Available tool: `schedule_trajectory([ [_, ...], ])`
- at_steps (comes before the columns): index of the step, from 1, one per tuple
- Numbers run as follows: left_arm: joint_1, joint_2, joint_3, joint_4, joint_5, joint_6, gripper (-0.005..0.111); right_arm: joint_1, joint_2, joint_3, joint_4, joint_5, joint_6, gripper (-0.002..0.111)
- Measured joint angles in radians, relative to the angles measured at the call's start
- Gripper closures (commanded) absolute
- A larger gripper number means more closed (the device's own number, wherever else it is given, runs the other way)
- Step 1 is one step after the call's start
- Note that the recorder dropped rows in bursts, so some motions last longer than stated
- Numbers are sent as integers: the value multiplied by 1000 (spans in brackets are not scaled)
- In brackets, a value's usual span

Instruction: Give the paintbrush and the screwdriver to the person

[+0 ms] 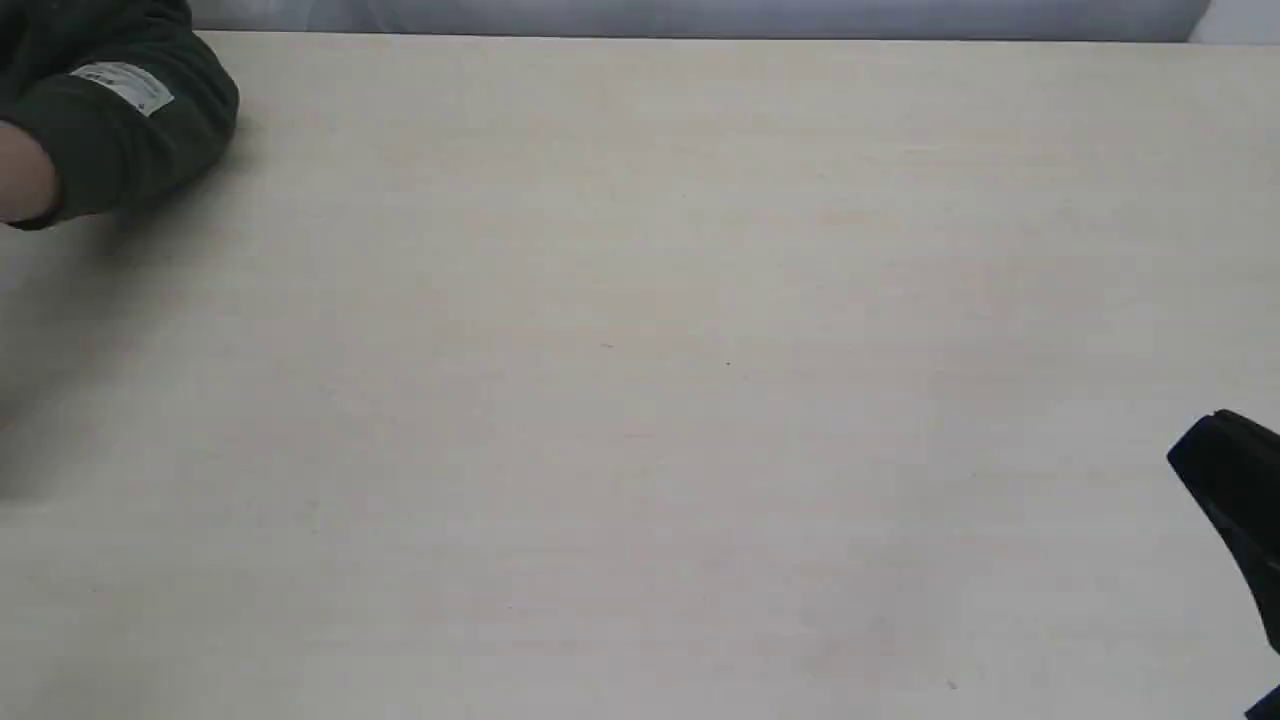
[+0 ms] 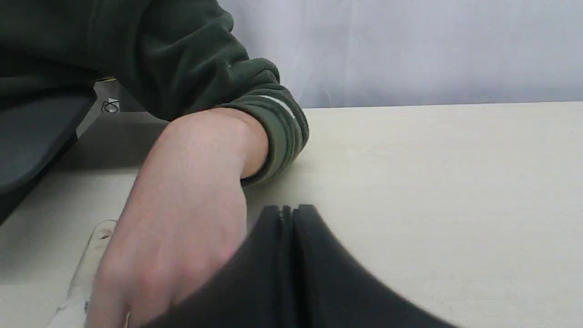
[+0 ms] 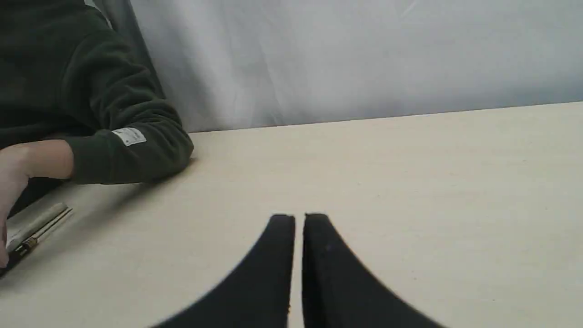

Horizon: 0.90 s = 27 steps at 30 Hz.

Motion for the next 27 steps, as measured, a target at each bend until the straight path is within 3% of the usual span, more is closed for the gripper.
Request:
schedule_trajectory([
  [9,0,0,0,0,0,0,107,0,0,0,-185,10,-6,104],
  [13,0,0,0,0,0,0,107,-45,0,0,-236,10,-6,104],
  [27,0,0,0,0,0,0,107,-394,0,0,-248,10,-6,104],
])
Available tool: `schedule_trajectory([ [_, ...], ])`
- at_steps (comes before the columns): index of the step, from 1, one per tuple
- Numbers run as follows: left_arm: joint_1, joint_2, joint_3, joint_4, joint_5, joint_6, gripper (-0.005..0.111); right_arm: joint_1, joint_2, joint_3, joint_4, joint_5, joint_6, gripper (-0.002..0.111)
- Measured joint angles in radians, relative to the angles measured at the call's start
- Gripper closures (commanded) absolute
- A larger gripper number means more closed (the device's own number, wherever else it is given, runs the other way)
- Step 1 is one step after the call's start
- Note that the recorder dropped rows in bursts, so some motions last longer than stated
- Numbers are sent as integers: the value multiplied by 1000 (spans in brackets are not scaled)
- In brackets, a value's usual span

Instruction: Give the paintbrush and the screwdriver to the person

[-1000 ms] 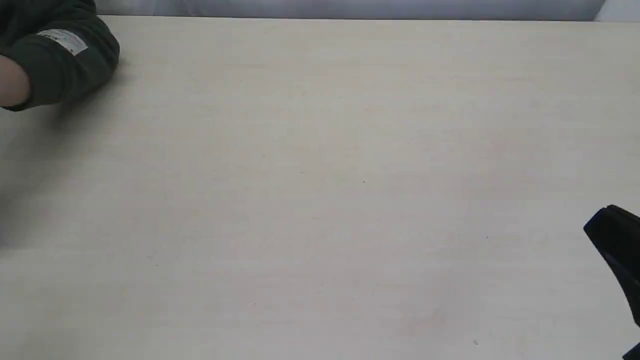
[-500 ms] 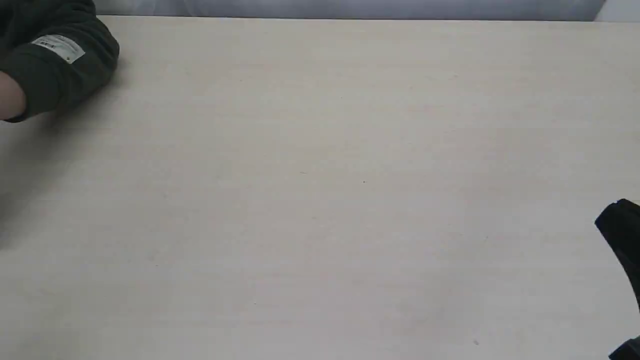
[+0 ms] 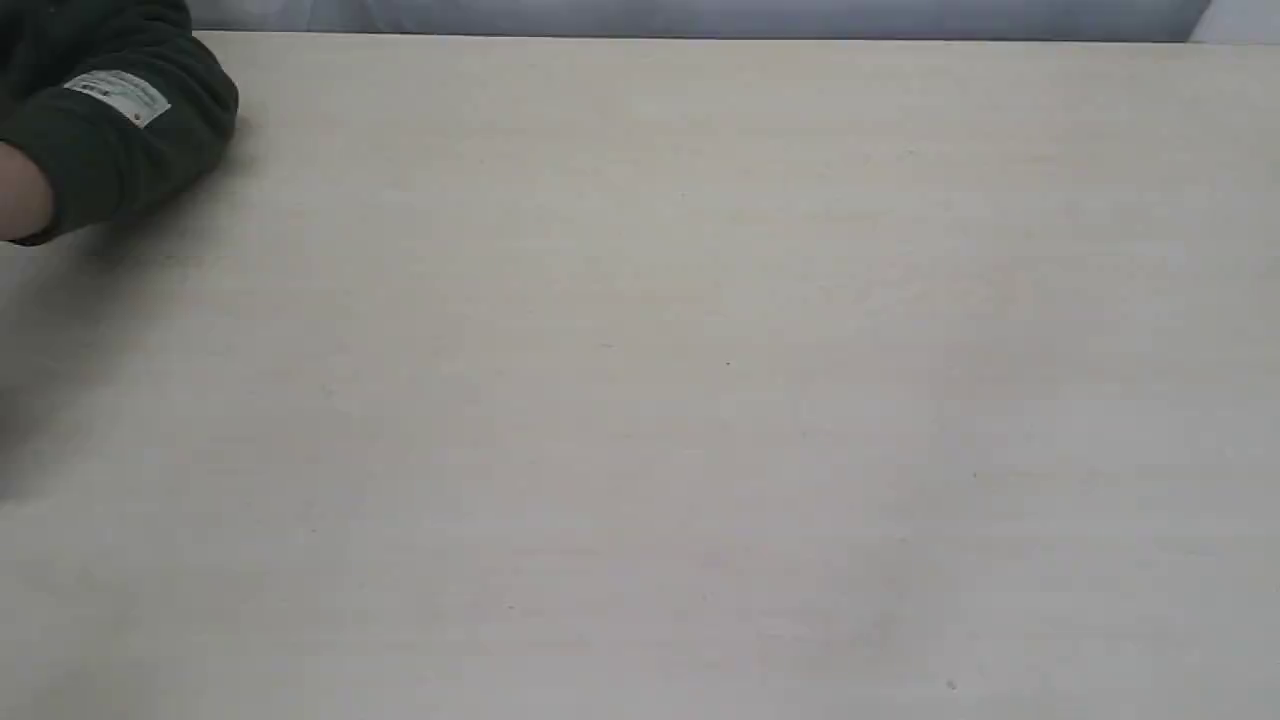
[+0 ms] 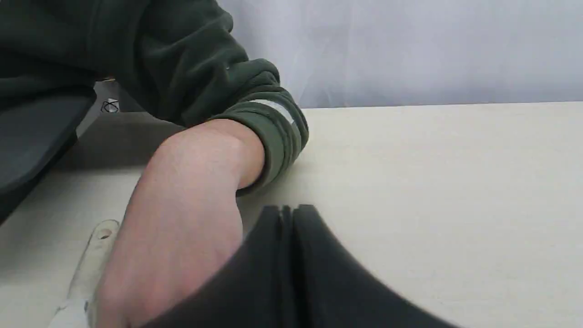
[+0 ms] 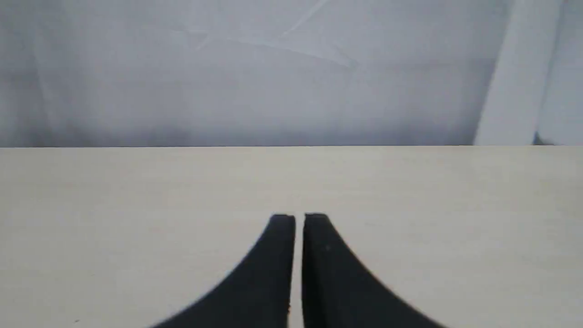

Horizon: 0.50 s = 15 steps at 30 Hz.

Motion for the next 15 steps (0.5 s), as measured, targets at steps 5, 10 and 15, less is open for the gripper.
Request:
schedule_trajectory([
  [5,0,0,0,0,0,0,107,-91,-1,0,-4,10,0,104],
  [10,0,0,0,0,0,0,107,-113,-1,0,-4,33,0,104],
  [15,0,0,0,0,0,0,107,-114,-1,0,-4,35,0,104],
])
